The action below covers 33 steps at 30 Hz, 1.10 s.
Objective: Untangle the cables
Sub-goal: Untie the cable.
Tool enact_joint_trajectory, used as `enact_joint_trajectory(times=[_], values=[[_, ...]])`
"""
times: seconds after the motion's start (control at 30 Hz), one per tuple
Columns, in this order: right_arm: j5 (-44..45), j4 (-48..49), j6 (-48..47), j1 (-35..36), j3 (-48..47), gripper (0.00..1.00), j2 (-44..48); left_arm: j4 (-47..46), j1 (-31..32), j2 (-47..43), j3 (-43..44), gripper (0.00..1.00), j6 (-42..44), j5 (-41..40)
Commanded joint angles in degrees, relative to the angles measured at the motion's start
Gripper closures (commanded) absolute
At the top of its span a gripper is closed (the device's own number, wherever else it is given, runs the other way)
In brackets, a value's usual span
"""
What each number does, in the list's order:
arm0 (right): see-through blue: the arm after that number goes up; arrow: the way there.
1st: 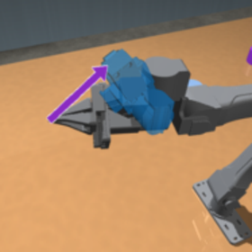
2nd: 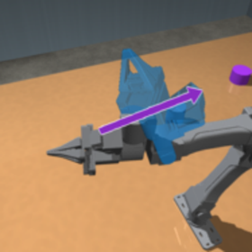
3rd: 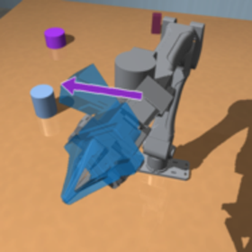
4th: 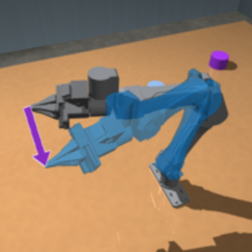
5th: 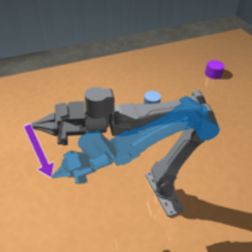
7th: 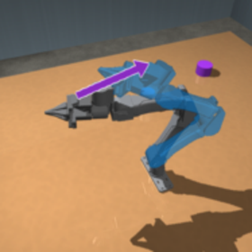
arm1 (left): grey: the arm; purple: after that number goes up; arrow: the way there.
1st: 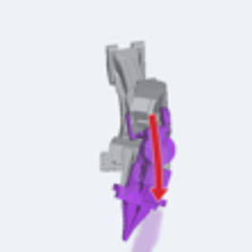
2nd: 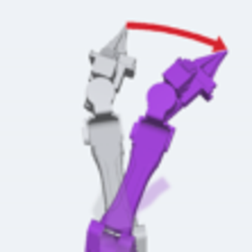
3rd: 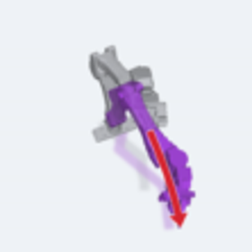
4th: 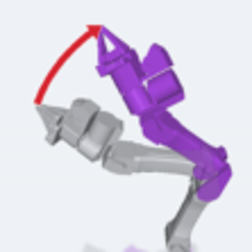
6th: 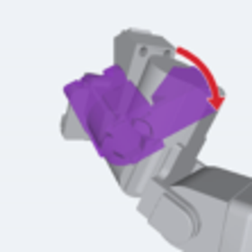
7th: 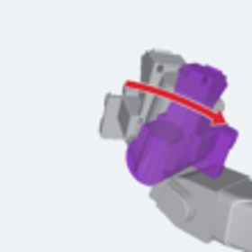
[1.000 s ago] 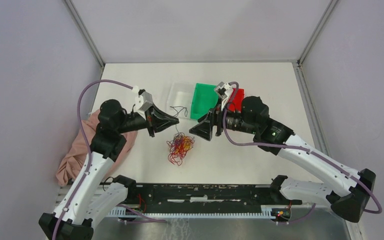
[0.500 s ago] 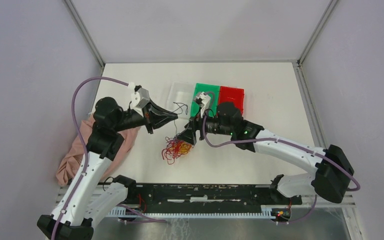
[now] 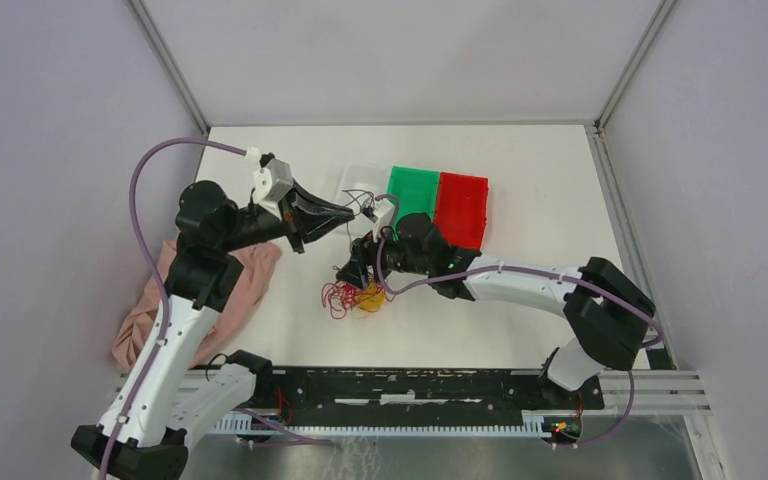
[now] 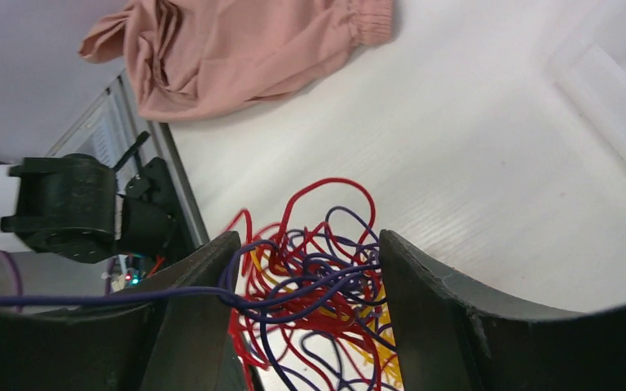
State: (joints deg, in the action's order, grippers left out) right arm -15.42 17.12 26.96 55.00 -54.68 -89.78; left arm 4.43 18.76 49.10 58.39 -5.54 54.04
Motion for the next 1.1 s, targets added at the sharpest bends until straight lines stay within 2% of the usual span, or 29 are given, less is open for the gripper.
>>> enact_joint_trajectory(times=[0.0,0.3,0.5,0.83,1.07], values=[[3.62,4.58,1.23,0.01,-2.4,0.31,-2.24,-0.46,0.15,-0.17,5.0,0.97,-2.55,0.01],[5.18,6.81,2.74,-0.04,1.51,0.36,-5.41,0.08,0.1,0.65,10.41,0.97,-1.32,-0.35],[8.28,10.28,3.1,-0.06,7.8,0.36,-5.92,-1.1,0.13,2.12,16.71,0.97,1.75,-3.93],[12.9,14.58,3.79,0.01,14.93,0.35,-6.4,-4.95,0.11,5.98,26.72,0.97,7.95,-14.42],[14.5,18.29,4.06,-0.06,19.73,0.32,-6.36,-13.09,0.13,9.09,33.87,0.97,15.1,-27.28]])
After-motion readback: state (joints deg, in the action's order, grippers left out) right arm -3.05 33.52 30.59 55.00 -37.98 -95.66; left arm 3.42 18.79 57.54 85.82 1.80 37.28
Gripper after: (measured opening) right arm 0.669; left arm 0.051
